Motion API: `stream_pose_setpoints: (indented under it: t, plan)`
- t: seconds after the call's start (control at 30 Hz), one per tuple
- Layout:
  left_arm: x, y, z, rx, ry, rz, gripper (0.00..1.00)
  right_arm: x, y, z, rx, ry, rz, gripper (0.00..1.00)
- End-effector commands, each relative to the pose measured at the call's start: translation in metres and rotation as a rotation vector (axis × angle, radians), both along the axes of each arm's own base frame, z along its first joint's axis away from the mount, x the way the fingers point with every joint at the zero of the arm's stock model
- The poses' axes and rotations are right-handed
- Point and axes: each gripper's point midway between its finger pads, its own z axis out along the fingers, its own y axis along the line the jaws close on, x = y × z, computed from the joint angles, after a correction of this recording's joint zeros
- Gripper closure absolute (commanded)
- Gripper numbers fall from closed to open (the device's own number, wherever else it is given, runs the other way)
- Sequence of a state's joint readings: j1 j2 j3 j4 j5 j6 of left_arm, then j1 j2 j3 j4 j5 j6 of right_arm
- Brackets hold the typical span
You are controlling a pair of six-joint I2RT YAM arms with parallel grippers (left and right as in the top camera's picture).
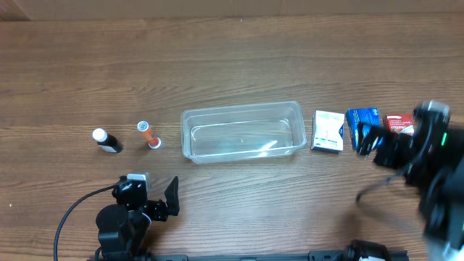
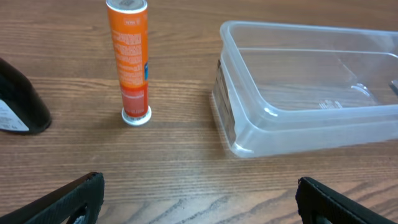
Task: Pack container
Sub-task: 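Reach the right gripper to the white box and grasp it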
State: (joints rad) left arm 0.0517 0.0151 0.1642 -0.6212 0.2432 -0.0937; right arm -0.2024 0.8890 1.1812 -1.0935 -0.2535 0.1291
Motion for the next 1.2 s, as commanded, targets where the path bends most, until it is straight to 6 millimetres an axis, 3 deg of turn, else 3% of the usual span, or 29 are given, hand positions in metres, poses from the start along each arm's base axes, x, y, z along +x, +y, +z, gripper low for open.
stream_pose_setpoints:
  t: [0.0, 0.1, 0.23, 0.33, 0.5, 0.77, 0.83, 1.0, 1.17]
  plan:
    - [0.0, -0.002, 0.001, 0.015, -0.013, -0.019, 0.0, 0.044, 0.0, 0.021, 0.062, 0.095, 0.032, 0.0]
    - [0.0, -0.002, 0.001, 0.015, -0.013, -0.019, 0.0, 0.071, 0.014, 0.002, 0.175, 0.192, 0.109, 0.0]
    - [0.0, -0.002, 0.001, 0.015, -0.013, -0.018, 0.0, 0.096, 0.013, -0.058, 0.198, 0.391, 0.069, 0.0]
    - [0.0, -0.002, 0.001, 0.015, -0.013, -0.018, 0.0, 0.107, 0.005, -0.109, 0.079, 0.551, -0.056, 0.0]
    - [0.0, -0.002, 0.001, 0.015, -0.013, -0.018, 0.0, 0.109, 0.017, -0.168, -0.11, 0.716, -0.119, 0.0]
    - [0.0, -0.002, 0.001, 0.015, -0.013, -0.019, 0.0, 0.101, 0.007, -0.223, -0.111, 0.796, -0.146, 0.0]
    - [0.0, -0.002, 0.001, 0.015, -0.012, -0.018, 0.0, 0.1, 0.018, -0.236, -0.053, 0.787, -0.071, 0.0]
    - [0.0, -0.002, 0.001, 0.015, -0.013, -0.018, 0.0, 0.093, 0.022, -0.257, -0.04, 0.786, -0.045, 0.0]
    - [0.0, -0.002, 0.001, 0.015, -0.012, -0.018, 0.0, 0.092, 0.022, -0.264, -0.042, 0.777, -0.042, 0.0]
